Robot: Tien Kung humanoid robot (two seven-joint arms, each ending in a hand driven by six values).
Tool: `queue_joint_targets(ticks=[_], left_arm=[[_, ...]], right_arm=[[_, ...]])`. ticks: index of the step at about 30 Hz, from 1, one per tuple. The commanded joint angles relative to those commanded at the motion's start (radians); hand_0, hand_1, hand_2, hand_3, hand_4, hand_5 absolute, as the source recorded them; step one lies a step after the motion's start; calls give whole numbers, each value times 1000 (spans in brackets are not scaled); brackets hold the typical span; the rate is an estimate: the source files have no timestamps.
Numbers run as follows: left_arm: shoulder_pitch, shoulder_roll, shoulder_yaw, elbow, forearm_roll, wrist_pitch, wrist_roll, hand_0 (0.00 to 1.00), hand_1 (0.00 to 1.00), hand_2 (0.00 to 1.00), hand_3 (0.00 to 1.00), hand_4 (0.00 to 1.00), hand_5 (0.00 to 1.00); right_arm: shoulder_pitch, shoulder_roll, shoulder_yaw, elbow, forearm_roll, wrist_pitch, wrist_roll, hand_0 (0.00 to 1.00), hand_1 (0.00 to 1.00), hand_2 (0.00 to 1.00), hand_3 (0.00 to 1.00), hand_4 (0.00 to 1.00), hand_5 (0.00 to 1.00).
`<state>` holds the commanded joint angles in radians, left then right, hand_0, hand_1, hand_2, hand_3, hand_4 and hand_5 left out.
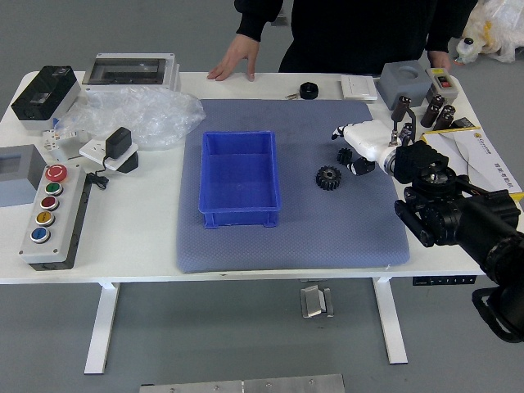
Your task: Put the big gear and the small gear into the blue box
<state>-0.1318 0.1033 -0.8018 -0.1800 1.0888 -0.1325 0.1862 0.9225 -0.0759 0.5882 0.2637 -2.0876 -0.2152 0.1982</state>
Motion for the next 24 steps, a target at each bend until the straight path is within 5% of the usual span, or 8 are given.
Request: queue_joint_targets(ticks=[24], left_arm=[[-7,-8,1,0,1,-1,0,911,896,882,875,797,338]], right_arm=[[-15,22,20,-20,-24,4,6,671,627,758,691,538,80]])
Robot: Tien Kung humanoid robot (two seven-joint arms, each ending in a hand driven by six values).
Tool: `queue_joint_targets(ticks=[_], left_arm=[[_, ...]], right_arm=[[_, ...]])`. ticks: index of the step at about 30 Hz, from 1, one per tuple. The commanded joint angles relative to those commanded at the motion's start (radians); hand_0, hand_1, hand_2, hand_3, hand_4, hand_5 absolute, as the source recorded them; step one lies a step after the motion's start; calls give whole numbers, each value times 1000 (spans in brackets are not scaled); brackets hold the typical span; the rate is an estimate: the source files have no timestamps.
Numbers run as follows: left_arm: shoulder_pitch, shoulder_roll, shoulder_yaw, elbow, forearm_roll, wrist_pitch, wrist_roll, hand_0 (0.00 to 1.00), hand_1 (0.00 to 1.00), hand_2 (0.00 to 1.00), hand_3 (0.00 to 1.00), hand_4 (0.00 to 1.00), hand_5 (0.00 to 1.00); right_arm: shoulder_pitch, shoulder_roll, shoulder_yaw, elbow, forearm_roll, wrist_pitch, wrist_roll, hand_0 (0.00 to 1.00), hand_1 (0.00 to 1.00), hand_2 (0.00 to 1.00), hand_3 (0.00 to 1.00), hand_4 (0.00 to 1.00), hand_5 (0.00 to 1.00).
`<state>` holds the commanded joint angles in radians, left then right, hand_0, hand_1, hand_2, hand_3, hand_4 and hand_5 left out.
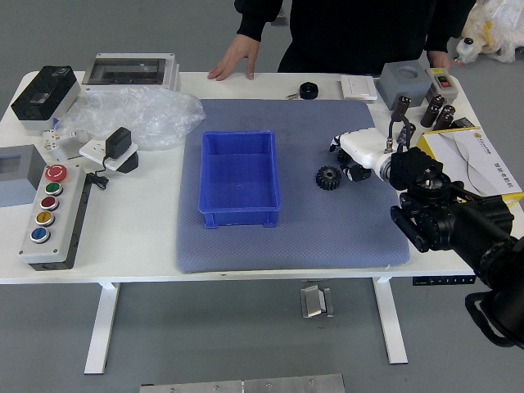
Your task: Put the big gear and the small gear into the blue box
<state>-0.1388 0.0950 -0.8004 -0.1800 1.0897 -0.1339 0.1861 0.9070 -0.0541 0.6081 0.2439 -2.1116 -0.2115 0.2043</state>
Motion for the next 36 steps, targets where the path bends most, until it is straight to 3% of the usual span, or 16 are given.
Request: queue_joint_targets(ticks=[6,7,12,13,29,36], left_arm=[[0,-1,0,0,1,-1,0,911,896,882,875,797,338],[0,-1,1,0,1,-1,0,910,896,882,875,797,338],[-1,-1,0,0,1,-1,0,910,896,882,875,797,338],[-1,-1,1,0,1,-1,0,910,896,882,875,796,338],[-1,-1,2,0,0,-1,-1,910,894,882,875,797,338],[-2,-2,0,0,1,-1,-2,909,894,882,875,797,338]], right_arm=[[-2,-1,-4,-2,-1,-15,3,662,619,734,680,522,82],[-2,-1,-5,-2,-2,-19,4,616,560,647,667,499,72],[-2,-2,-5,-3,-11,-40,8,616,560,647,667,499,72],[-3,-3,-5,-4,-14,-45,8,598,494,582,660,502,59],[-13,-8,14,-16,-49,-76,4,590,441,536,649,488,55],[-9,-12,29,-15,-50,-59,3,593,433,533,653,470,62]])
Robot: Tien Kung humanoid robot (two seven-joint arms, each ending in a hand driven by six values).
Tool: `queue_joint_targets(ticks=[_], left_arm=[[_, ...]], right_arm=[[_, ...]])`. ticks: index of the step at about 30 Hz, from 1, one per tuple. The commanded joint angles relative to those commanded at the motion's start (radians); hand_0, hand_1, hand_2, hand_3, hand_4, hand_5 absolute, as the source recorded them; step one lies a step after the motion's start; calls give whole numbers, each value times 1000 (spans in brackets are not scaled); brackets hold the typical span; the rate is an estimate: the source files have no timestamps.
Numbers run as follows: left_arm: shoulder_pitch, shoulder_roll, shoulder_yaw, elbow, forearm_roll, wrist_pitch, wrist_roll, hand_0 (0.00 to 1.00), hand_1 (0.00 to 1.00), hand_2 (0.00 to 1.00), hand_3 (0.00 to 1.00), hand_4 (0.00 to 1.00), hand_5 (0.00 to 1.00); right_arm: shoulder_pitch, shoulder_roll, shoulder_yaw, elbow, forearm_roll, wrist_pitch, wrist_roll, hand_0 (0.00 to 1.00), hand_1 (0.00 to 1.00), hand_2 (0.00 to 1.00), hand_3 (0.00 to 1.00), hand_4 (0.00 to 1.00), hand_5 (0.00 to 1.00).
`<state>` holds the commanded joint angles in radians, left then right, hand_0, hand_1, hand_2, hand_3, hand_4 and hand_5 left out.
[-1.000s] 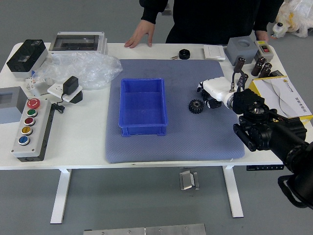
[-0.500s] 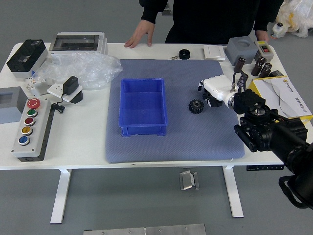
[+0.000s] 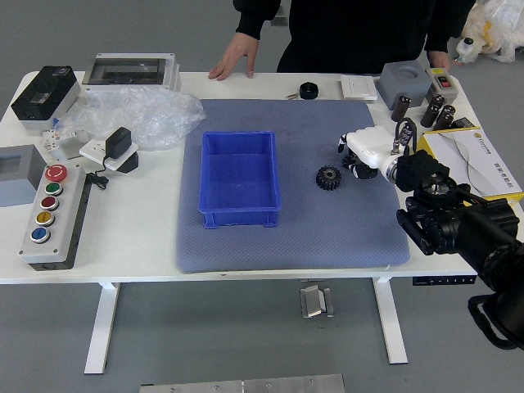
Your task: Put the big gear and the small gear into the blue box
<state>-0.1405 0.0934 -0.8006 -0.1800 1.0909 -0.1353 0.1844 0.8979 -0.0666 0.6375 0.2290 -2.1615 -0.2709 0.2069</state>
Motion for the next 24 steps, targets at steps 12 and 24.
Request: queue_joint_targets(ticks=[12,24], left_arm=[[1,1,-1,0,-1,0,0,908,894,879,875,796,338],[6,3,-8,0,2,0,0,908,893,874,875,796,338]], right_arm=[[10,1,45,4,-25,51,-8,549,526,654,668,620,134],[53,-26,27,30,22,73,-19,597,569,703,695,734,236]])
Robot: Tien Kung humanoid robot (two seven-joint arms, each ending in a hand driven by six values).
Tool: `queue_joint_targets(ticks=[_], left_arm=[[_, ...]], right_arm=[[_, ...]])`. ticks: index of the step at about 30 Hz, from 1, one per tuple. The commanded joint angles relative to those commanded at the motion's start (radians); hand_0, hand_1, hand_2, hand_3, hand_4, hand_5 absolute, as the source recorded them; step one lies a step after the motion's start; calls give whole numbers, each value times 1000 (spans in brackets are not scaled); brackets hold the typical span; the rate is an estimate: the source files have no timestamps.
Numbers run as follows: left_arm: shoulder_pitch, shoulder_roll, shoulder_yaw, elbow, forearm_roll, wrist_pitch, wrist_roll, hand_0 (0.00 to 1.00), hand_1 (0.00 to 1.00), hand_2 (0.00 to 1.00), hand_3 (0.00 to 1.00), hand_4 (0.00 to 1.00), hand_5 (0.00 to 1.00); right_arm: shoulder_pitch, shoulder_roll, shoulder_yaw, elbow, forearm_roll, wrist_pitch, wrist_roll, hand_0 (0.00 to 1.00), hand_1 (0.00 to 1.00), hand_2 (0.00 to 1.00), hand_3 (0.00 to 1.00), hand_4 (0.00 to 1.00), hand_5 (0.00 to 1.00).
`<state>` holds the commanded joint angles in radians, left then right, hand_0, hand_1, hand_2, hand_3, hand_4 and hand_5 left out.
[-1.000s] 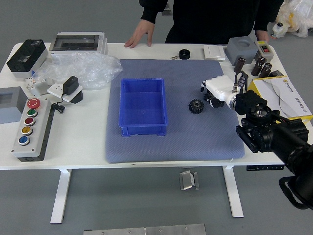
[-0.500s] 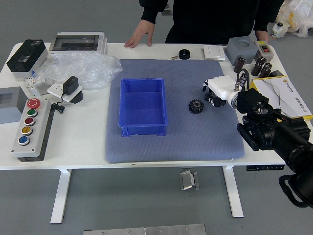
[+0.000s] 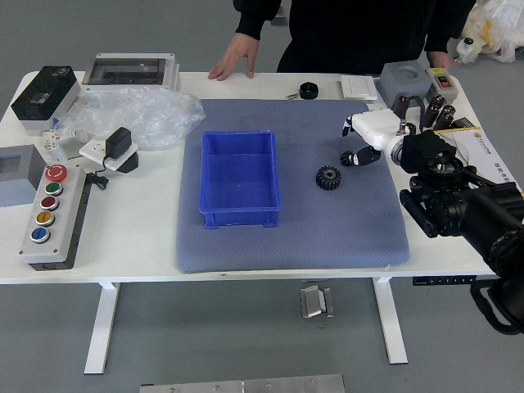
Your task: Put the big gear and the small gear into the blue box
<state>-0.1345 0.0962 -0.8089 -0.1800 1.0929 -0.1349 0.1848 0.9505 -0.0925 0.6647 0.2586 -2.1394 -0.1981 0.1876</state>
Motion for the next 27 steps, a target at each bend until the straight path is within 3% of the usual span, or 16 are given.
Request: queue_joint_targets(ticks=[15,27], left_arm=[[-3,-1,4,0,3,-1,1,907,893,872,875,796,339],[-12,-8,7,0,15,-4,3,907,893,870,875,795,339]], right_arm=[[-19,14,-15,-6,26,14,0,599,562,704,706,756,255],[-33,49,52,-42,-24,-10,9,592,553,696,697,743,245]])
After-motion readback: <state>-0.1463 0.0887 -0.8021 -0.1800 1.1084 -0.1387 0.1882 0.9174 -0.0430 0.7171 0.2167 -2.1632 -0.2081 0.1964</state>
